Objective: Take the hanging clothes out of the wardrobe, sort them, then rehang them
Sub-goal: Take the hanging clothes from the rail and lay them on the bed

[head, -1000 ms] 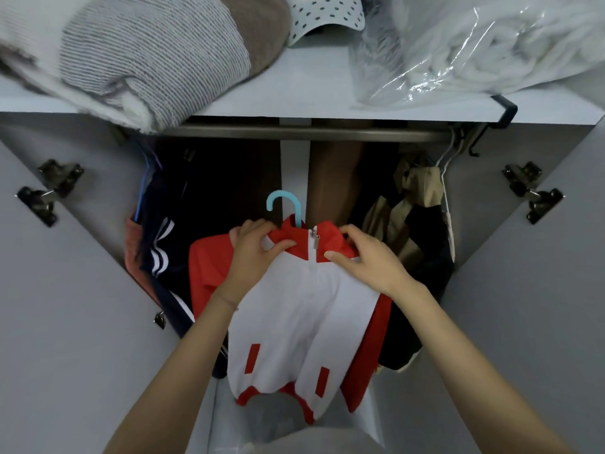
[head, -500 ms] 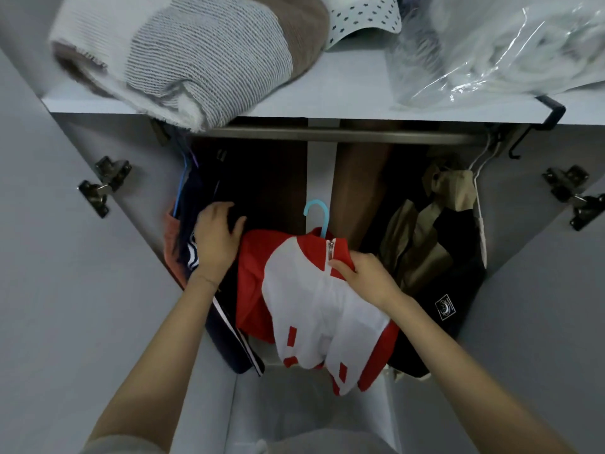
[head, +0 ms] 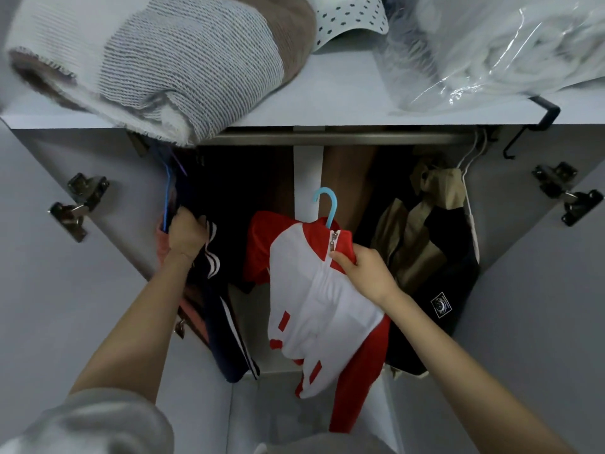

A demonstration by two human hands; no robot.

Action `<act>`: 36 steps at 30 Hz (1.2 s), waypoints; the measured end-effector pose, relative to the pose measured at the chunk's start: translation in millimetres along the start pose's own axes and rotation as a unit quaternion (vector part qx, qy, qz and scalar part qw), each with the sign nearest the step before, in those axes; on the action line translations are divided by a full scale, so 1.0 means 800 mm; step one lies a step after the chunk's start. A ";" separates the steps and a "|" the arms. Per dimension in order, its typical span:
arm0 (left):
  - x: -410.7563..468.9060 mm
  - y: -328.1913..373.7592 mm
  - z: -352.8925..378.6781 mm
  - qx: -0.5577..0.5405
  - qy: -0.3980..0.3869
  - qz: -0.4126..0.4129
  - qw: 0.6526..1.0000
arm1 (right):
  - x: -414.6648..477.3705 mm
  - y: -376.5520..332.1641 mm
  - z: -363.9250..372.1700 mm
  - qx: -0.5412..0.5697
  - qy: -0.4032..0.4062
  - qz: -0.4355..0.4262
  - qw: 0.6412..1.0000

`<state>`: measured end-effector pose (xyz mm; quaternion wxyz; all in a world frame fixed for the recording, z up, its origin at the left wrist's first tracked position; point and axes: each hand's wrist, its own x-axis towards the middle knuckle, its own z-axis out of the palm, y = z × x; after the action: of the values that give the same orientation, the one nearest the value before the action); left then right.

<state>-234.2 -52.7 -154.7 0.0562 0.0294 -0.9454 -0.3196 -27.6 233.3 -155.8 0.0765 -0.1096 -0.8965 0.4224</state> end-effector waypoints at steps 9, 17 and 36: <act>0.013 0.038 0.017 -0.342 -0.088 -0.057 0.934 | 0.000 0.005 -0.003 0.050 0.077 0.059 0.994; -0.072 0.078 0.015 -0.439 -0.268 0.021 0.857 | -0.004 0.001 0.002 0.108 0.141 0.106 0.978; -0.281 0.178 0.130 -0.302 -0.571 0.216 0.732 | -0.144 0.051 -0.043 0.269 0.305 0.207 0.890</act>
<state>-26.7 143.3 -169.8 -0.4204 -0.3824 -0.6343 -0.5241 96.6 253.7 -171.0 0.2834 -0.3914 -0.6384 0.5991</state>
